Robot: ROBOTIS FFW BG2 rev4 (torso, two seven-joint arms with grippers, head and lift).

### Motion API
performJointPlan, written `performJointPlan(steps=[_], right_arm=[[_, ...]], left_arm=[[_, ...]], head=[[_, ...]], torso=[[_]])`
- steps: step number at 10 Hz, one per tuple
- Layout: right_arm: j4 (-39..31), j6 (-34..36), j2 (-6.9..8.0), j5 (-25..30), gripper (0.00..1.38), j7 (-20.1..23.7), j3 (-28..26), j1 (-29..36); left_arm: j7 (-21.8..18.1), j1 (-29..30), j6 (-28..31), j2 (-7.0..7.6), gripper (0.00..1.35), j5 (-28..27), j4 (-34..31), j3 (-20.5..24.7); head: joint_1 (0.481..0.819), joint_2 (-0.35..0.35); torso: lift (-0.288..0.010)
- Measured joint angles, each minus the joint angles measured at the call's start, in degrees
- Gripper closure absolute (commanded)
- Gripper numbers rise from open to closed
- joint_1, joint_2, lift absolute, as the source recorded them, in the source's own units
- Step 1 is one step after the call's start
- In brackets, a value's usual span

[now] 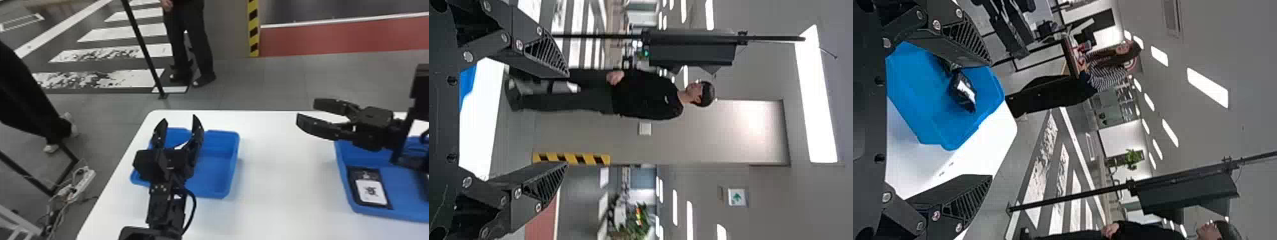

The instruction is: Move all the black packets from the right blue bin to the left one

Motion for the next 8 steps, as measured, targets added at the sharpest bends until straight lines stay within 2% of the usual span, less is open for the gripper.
performJointPlan(steps=[1, 2, 3, 5, 7, 8], right_arm=[[-3.55, 0.91, -0.03, 0.22, 0.24, -4.4, -1.58, 3.12], [-10.95, 3.82, 0.0, 0.17, 0.24, -10.86, -3.68, 8.65], [-18.98, 7.29, 0.17, -0.9, 0.24, -17.37, -5.64, 15.06], [-32.34, 11.72, 0.26, -2.68, 0.24, -28.28, -6.94, 26.5], [-39.57, 15.36, 0.28, -1.29, 0.24, -36.19, -7.58, 33.49], [-40.96, 16.8, 0.3, -0.55, 0.24, -39.03, -8.62, 35.28]], left_arm=[[-3.47, 0.49, -2.44, 0.0, 0.13, 5.51, -0.12, -0.95], [-6.02, 1.18, -3.42, 0.0, 0.13, 9.46, -1.45, -1.91], [-7.78, 2.48, -1.1, 0.0, 0.13, 11.34, -4.9, -2.36], [-9.41, 4.49, 3.14, 0.0, 0.13, 13.51, -10.09, -3.12], [-10.69, 5.0, 5.96, 0.0, 0.13, 14.6, -12.08, -3.5], [-11.05, 5.18, 6.71, 0.0, 0.13, 14.65, -12.5, -3.54]], head=[[0.695, 0.202], [0.695, 0.165], [0.695, 0.13], [0.695, 0.097], [0.695, 0.051], [0.695, 0.035]], torso=[[-0.11], [-0.11], [-0.11], [-0.11], [-0.11], [-0.11]])
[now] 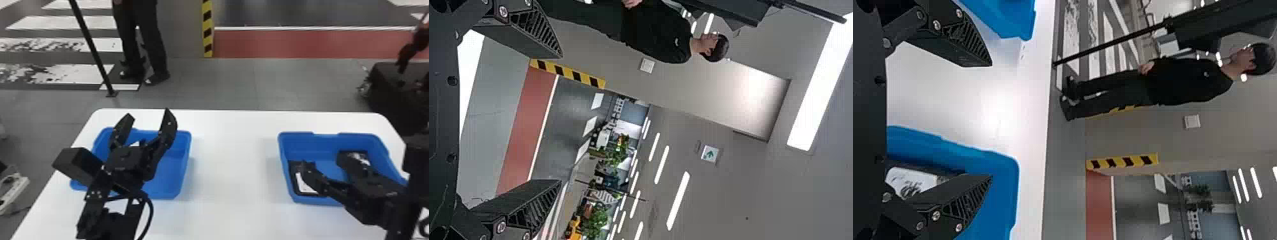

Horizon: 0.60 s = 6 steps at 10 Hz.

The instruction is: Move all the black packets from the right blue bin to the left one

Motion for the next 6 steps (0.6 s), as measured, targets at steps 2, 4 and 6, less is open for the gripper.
performJointPlan(steps=[2, 4, 6], right_arm=[[2.26, 1.86, 0.05, 2.01, 0.24, -2.85, -2.63, -0.7], [8.49, 3.88, 0.02, 4.19, 0.25, -3.31, -4.37, -5.02], [14.92, 6.63, -0.25, 5.78, 0.25, -3.04, -4.72, -9.67]], left_arm=[[-0.78, 0.29, 1.54, 0.0, 0.13, 0.01, -0.58, -0.03], [-1.49, 0.24, 2.71, 0.0, 0.13, 0.01, -0.83, -0.17], [-1.98, 0.17, 3.54, 0.0, 0.13, -0.14, -0.86, -0.29]], head=[[0.695, -0.039], [0.695, -0.084], [0.695, -0.112]], torso=[[-0.11], [-0.11], [-0.11]])
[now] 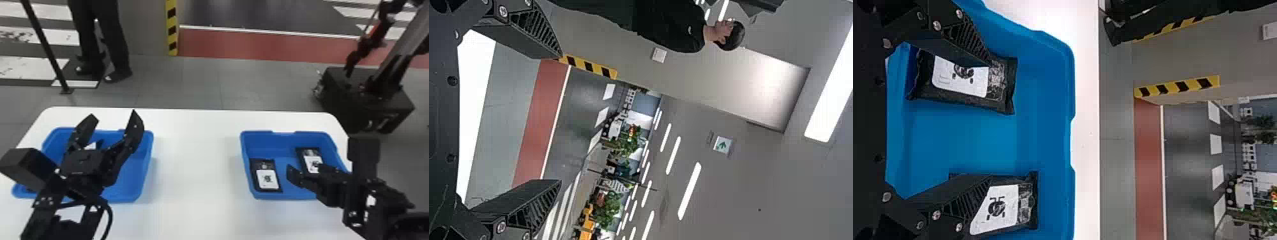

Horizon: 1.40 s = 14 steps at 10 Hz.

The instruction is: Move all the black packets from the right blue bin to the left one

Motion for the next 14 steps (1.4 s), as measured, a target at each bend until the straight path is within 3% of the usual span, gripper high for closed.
performJointPlan(steps=[4, 7, 14], right_arm=[[7.82, 3.07, 0.03, 0.69, 0.26, 0.65, 1.39, -5.36], [16.04, 1.52, 0.04, 0.76, 0.26, 3.52, 3.4, -10.17], [17.72, 5.31, 2.22, 1.68, 0.26, 3.26, 5.57, -11.34]], left_arm=[[-0.25, 0.12, 0.32, 0.0, 0.13, -0.3, 0.0, 0.0], [-0.53, 0.01, 0.11, 0.08, 0.13, -0.46, 0.0, 0.0], [-0.96, -0.03, 0.03, 0.51, 0.13, -1.01, 0.0, -0.27]], head=[[0.695, -0.114], [0.695, -0.089], [0.695, -0.059]], torso=[[-0.11], [-0.11], [-0.11]])
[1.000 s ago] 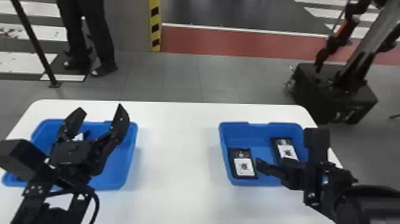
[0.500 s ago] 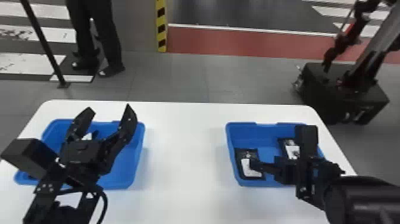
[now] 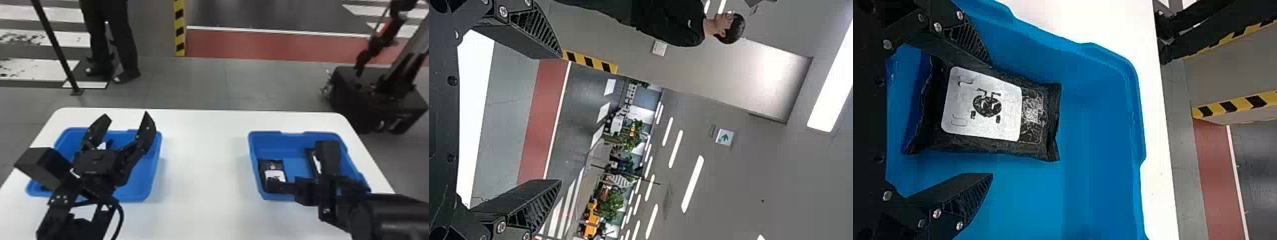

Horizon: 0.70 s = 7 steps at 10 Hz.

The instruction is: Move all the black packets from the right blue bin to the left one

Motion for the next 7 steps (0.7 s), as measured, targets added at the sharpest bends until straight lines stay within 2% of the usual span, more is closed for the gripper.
performJointPlan(steps=[1, 3, 5, 7], right_arm=[[0.43, 0.15, 0.01, -0.07, 0.33, 0.08, 0.11, -0.28], [2.79, 0.47, 0.02, -0.11, 1.09, 1.8, 0.47, -1.58], [5.04, 0.4, 0.14, -1.21, 1.26, 2.87, 0.69, -2.63], [0.17, 0.36, 0.7, -1.65, 1.29, 2.83, 0.83, -0.61]], left_arm=[[0.0, -0.09, -0.02, 0.02, 0.14, -0.05, 0.0, -0.05], [-0.06, -0.11, -0.3, 0.1, 0.14, -0.11, 0.0, -0.08], [-0.07, -0.11, -0.55, 0.1, 0.14, -0.31, 0.0, -0.08], [-0.06, -0.12, -0.86, 0.1, 0.14, -0.34, 0.0, -0.06]], head=[[0.695, -0.057], [0.695, -0.05], [0.695, -0.037], [0.695, -0.025]], torso=[[-0.11], [-0.11], [-0.11], [-0.11]])
